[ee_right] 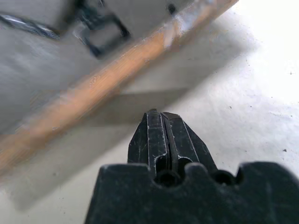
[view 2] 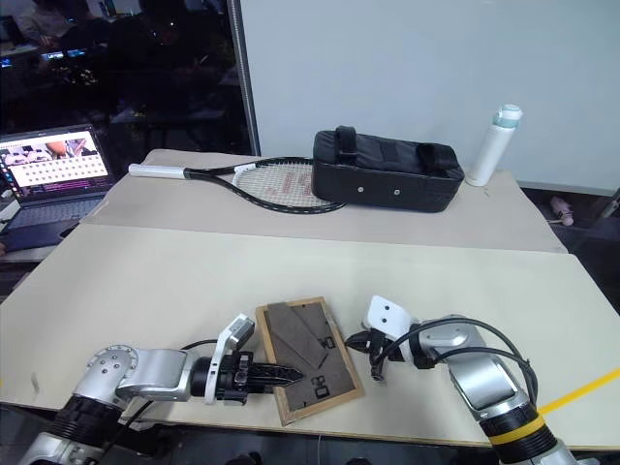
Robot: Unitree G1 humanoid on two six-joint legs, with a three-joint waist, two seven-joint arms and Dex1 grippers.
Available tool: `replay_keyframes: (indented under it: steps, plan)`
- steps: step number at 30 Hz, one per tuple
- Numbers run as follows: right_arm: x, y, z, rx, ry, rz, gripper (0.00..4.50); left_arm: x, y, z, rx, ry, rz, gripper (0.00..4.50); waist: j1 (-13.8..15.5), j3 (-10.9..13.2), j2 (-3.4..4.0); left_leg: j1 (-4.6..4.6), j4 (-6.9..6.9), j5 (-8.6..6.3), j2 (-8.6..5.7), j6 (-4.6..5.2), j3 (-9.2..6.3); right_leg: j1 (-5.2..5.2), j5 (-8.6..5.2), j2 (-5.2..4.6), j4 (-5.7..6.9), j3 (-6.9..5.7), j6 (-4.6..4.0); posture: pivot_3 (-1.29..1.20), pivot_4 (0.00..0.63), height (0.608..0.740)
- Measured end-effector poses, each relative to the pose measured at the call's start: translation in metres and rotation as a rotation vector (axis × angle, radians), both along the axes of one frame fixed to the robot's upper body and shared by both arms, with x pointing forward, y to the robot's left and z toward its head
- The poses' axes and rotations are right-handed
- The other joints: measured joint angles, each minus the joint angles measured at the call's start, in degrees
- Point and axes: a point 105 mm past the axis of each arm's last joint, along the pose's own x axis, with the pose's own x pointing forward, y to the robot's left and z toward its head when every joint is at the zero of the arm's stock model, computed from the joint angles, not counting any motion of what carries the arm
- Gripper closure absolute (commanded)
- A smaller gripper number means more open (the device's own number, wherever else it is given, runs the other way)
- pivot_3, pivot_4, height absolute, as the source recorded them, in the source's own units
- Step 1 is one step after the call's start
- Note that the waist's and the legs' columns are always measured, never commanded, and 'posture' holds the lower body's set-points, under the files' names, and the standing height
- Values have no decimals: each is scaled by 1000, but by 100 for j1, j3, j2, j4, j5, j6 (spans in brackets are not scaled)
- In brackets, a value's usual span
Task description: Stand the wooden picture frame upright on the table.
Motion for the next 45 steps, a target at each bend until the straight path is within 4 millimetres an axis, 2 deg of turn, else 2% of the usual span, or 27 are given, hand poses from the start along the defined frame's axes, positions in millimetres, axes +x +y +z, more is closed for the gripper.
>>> replay_keyframes:
  steps: [3, 5, 6, 9, 13, 16, 22, 23, 26, 29, 31, 36, 45]
  plan:
    - [14, -16, 21, 62, -6, -71, 4500, 12, 11, 26, -36, -129, 7, 3313, 11, 15, -2, -24, 1, 4, 0, 4, 0, -22, 5, 1, 1, -1, -2, 0, 150, 689]
    - [28, -23, 55, 151, -47, -104, 4500, 20, 14, 48, -34, -275, -12, 3313, 8, 19, 1, -61, 0, 18, 0, 12, 0, -61, 20, 2, 1, -1, 3, 0, 150, 689]
    - [34, -26, 73, 193, -73, -118, 4500, 24, 16, 56, -23, -336, -21, 3313, 3, 20, 2, -65, -5, 20, 0, 16, 0, -63, 42, 1, 0, -1, 42, 0, 150, 689]
    - [36, -24, 119, 340, -85, -97, 4500, 33, 22, 62, 18, -442, -42, 3313, -5, 20, 2, -64, -35, 20, 1, 16, -1, -69, 43, 3, -4, -2, 22, 0, 150, 689]
    - [24, -2, 157, 517, -1, 19, 3270, 39, 20, 60, 48, -514, -154, 3313, 7, 37, 7, -78, -53, 18, 1, 17, -5, -81, 41, 3, -3, -13, -3, 0, 150, 689]
    - [11, 9, 171, 532, 7, 100, 2269, 52, 21, 64, 65, -545, -171, 3313, 50, 49, 7, -86, -48, 16, 1, 21, -10, -80, 37, 2, -4, -23, -1, 0, 150, 689]
    - [-11, 35, 168, 515, 23, 213, 206, 62, 7, 64, 51, -525, -211, 3313, 49, 72, 6, -88, -38, 15, 3, 23, -11, -81, 36, 3, 2, -23, 0, 0, 150, 689]
    - [-13, 38, 167, 519, 24, 219, 23, 63, 5, 63, 46, -500, -217, 3313, 41, 73, 7, -88, -37, 15, 3, 23, -12, -81, 36, 3, 5, -23, -1, 0, 150, 689]
    - [-10, 49, 153, 471, 21, 208, 23, 63, -4, 62, 26, -388, -236, 3313, -3, 75, 7, -88, -30, 15, 3, 24, -14, -81, 28, 3, 12, -24, 16, 0, 150, 689]
    - [-4, 53, 130, 392, 12, 182, 23, 62, -9, 60, 37, -362, -250, 3313, -26, 76, 8, -88, -30, 15, 3, 24, -15, -81, 16, 4, 16, -24, 37, 0, 150, 689]
    - [-1, 57, 118, 358, 20, 178, 23, 68, -17, 56, 60, -332, -236, 3313, -7, 81, 10, -88, -24, 16, 2, 24, -15, -81, 16, 3, 24, -24, 37, 0, 150, 689]
    - [-4, 56, 107, 286, -15, 211, 23, 68, -22, 51, 74, -242, -238, 3313, -5, 84, 9, -88, -25, 16, 2, 23, -18, -80, 15, 4, 28, -25, 39, 0, 150, 689]
    - [-23, 49, 105, 262, -11, 313, 23, 69, -13, 53, 40, -169, -246, 3313, -26, 89, 13, -82, -20, 20, 2, 17, -21, -81, 13, 6, 53, -25, 40, 0, 150, 689]
